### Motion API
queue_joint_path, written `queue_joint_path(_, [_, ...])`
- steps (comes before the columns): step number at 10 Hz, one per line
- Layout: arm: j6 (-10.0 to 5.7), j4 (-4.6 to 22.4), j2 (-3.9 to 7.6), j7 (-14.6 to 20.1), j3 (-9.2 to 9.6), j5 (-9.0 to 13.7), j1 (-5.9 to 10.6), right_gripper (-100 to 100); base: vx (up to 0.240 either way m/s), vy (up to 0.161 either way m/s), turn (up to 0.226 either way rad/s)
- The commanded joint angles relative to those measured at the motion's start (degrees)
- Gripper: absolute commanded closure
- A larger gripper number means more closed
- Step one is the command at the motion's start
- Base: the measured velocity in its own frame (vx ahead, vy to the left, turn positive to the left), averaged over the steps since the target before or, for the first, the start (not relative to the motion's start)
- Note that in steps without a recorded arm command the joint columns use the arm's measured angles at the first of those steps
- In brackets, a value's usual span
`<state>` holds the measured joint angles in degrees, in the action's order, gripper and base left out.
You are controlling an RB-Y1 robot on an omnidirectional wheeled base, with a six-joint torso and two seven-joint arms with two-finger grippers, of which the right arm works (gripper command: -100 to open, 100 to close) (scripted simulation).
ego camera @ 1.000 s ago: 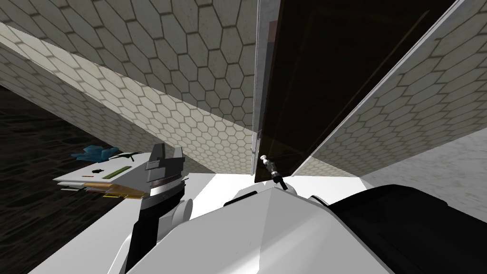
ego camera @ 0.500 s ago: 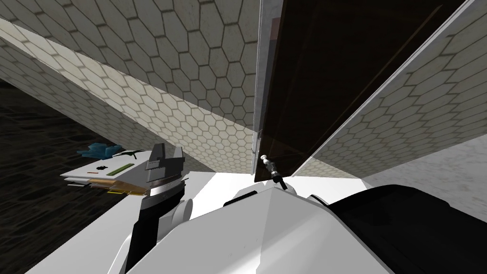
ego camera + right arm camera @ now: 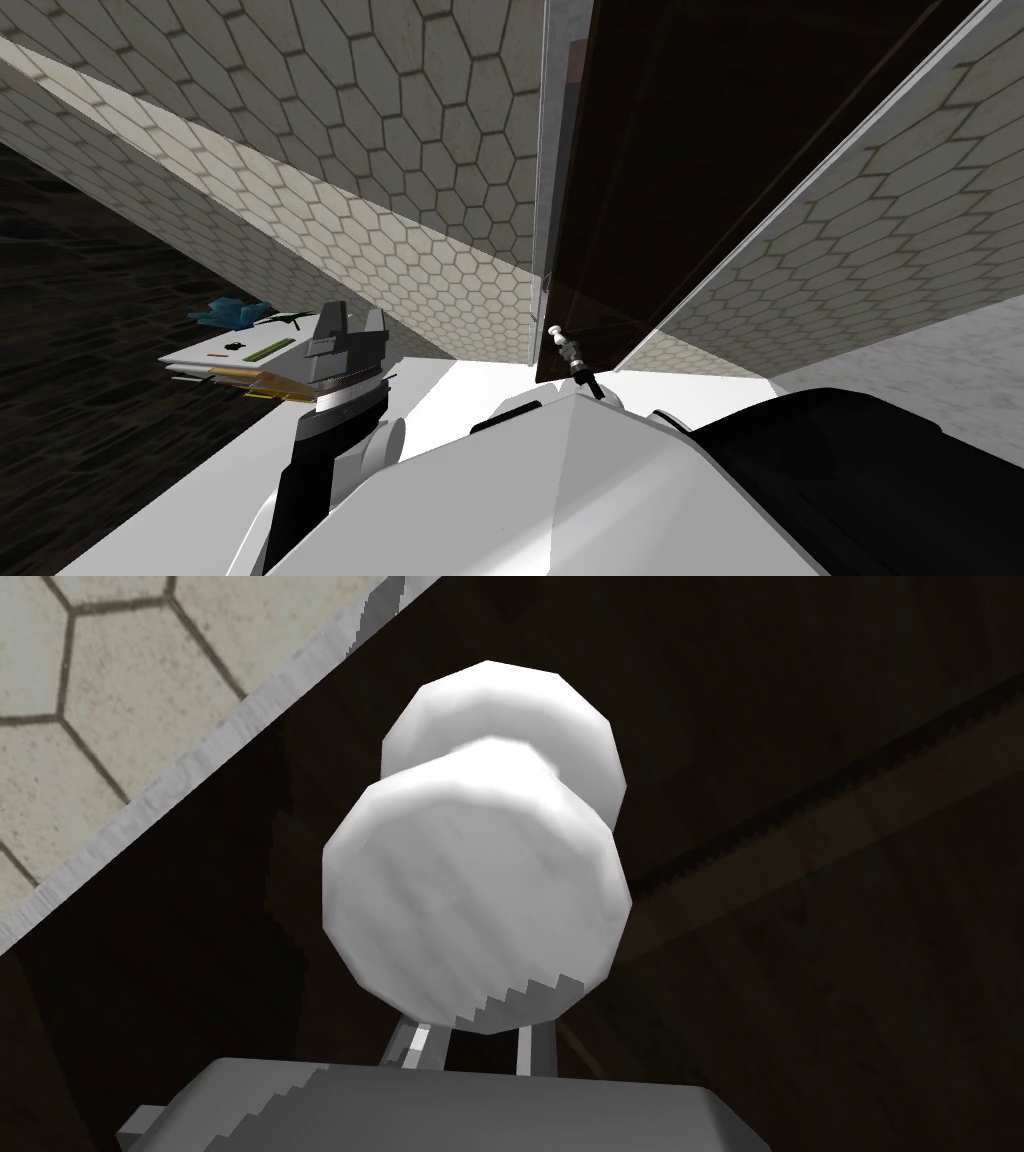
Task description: Pull the door open
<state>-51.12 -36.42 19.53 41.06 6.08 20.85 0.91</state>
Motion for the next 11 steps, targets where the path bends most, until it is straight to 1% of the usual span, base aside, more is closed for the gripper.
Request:
queue_joint_path(1, [-1.82, 1.0, -0.8, 0.2, 0.63, -0.4, 1.89, 100, 0.001, 0.002, -0.012])
queue_joint_path(3, [-1.82, 1.0, -0.8, 0.2, 0.63, -0.4, 1.89, 100, 0.002, -0.005, -0.001])
queue_joint_path(4, [-1.62, 1.0, -0.78, 2.6, 1.08, 0.6, 2.09, 100, -0.033, -0.017, 0.049])
queue_joint_path(5, [-1.62, 1.0, -0.78, 2.6, 1.08, 0.6, 2.09, 100, -0.043, -0.006, 0.04])
queue_joint_path(6, [-1.43, 1.1, -0.76, 4.9, 1.53, 1.6, 2.28, 100, -0.054, -0.013, 0.104])
queue_joint_path(7, [-1.43, 1.1, -0.76, 5.0, 1.53, 1.6, 2.28, 100, -0.043, -0.021, 0.06])
queue_joint_path(8, [-1.43, 1.7, -0.76, 5.0, 1.53, 1.6, 2.28, 100, -0.017, -0.015, 0.0])
queue_joint_path(10, [-1.43, 1.7, -0.76, 5.0, 1.53, 1.6, 2.28, 100, 0.002, 0.004, -0.02])
queue_joint_path(11, [-1.25, 1.1, -0.75, 7.3, 1.94, 2.4, 2.45, 100, -0.03, -0.01, 0.037])
